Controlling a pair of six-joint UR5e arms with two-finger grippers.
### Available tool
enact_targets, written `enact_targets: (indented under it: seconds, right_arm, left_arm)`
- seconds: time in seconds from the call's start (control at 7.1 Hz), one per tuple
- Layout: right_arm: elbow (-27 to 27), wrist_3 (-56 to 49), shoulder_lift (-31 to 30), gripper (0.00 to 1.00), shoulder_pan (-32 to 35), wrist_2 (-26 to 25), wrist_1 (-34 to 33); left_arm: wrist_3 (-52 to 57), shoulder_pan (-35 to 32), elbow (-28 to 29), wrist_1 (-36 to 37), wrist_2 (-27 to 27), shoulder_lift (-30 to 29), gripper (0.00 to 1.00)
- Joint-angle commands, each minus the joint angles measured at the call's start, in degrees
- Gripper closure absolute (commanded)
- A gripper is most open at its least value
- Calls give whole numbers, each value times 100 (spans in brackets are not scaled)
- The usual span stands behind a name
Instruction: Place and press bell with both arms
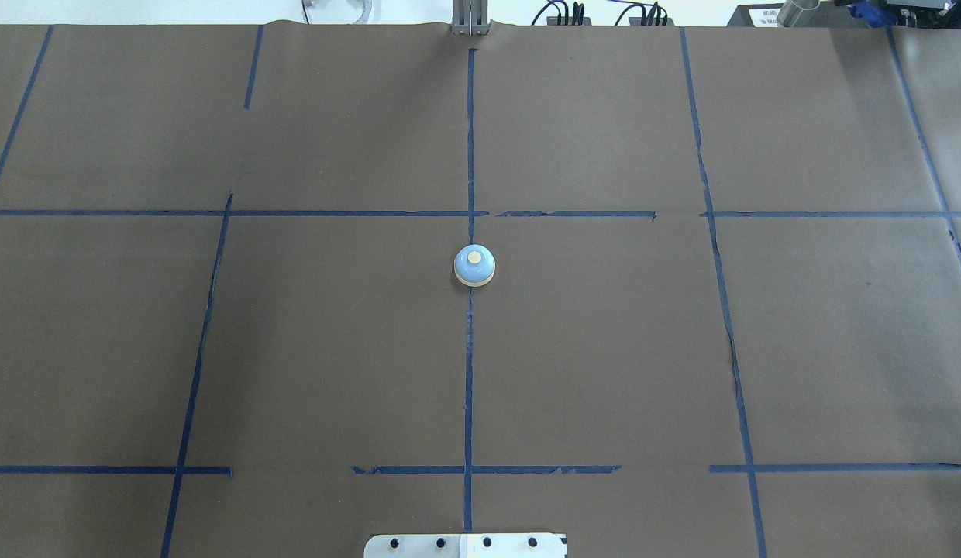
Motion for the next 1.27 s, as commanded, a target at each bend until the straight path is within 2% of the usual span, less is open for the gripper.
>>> enact_targets:
  seconds: [0.0, 0.14, 0.99, 1.13]
  right_arm:
    - [-51, -9, 6, 0, 0, 0, 0]
    - [-52, -9, 6, 0, 0, 9, 0]
    - [-61, -9, 15, 0, -9, 9, 9]
    - [-61, -9, 15, 0, -9, 9, 9]
  left_arm:
    - [6, -3, -78, -139, -21, 205, 0]
    - [6, 6, -226, -78, -29, 205, 0]
    - [-12, 23, -140, -51, 32, 320, 0]
    - [-21, 32, -148, -51, 250, 320, 0]
